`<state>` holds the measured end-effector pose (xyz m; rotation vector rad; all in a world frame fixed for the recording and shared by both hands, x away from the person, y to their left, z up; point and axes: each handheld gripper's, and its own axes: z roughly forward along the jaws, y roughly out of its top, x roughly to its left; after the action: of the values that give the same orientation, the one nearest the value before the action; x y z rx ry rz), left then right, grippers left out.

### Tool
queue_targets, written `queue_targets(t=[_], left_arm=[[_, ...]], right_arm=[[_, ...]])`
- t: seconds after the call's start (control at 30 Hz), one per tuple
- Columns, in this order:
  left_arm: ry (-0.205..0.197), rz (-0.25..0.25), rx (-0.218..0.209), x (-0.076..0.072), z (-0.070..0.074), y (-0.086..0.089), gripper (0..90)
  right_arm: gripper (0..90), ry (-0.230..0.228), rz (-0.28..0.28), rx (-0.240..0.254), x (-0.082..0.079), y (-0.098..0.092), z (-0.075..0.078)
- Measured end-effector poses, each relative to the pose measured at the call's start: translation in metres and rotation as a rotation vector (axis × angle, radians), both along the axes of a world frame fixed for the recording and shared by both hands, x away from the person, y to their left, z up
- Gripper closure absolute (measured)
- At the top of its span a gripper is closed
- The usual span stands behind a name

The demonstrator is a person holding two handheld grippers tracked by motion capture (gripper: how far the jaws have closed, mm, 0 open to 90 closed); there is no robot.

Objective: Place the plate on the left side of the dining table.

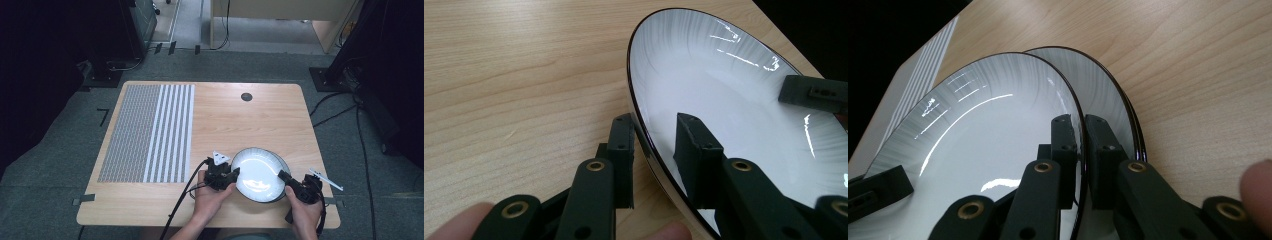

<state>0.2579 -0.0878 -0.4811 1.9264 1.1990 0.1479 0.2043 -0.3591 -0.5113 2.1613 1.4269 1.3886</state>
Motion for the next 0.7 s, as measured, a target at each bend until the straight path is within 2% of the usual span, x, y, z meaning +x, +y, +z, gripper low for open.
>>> queue_targets(t=[0.07, 0.13, 0.17, 0.2, 0.23, 0.3, 0.33, 0.37, 0.4, 0.43, 0.57, 0.6, 0.7], left_arm=[[-0.003, -0.007, 0.007, 0.0, 0.0, -0.001, 69.3], [-0.001, -0.009, 0.009, 0.0, 0.0, -0.001, 69.2], [-0.001, -0.009, 0.009, 0.0, 0.0, -0.001, 69.2], [0.001, -0.009, 0.008, 0.0, 0.0, -0.001, 69.2], [0.004, -0.011, 0.004, 0.0, 0.0, -0.001, 69.4], [0.008, -0.015, 0.001, 0.001, 0.0, 0.0, 69.5], [0.014, -0.022, -0.008, 0.002, -0.001, 0.001, 69.5], [0.021, -0.027, -0.013, 0.003, -0.001, 0.002, 69.5], [0.021, -0.027, -0.013, 0.003, -0.001, 0.002, 69.5], [0.024, -0.028, -0.013, 0.003, 0.0, 0.002, 69.6], [0.03, -0.022, -0.012, 0.004, 0.001, 0.004, 70.8], [0.033, -0.017, -0.021, 0.005, 0.003, 0.006, 71.4], [0.038, -0.022, -0.03, 0.005, 0.004, 0.009, 72.9]], right_arm=[[82.5, 0.001, 0.008, -0.041, 0.0, 0.003, 0.001], [79.2, -0.001, 0.01, -0.108, -0.001, 0.008, 0.003], [79.2, -0.001, 0.01, -0.108, -0.001, 0.008, 0.003], [77.5, -0.005, 0.011, -0.153, -0.002, 0.012, 0.003], [77.4, -0.002, 0.007, -0.163, -0.003, 0.014, 0.004], [78.2, 0.003, 0.002, -0.155, -0.003, 0.014, 0.004], [79.5, 0.009, -0.003, -0.134, -0.002, 0.013, 0.004], [82.7, 0.018, -0.015, -0.054, -0.002, 0.007, 0.003], [82.7, 0.018, -0.015, -0.054, -0.002, 0.007, 0.003], [83.5, 0.021, -0.021, -0.007, -0.004, 0.004, 0.002], [84.0, 0.016, -0.036, -0.008, -0.004, 0.006, 0.002], [84.6, 0.011, -0.048, 0.027, -0.005, 0.005, 0.003], [84.9, -0.004, -0.051, 0.035, -0.005, 0.006, 0.006]])
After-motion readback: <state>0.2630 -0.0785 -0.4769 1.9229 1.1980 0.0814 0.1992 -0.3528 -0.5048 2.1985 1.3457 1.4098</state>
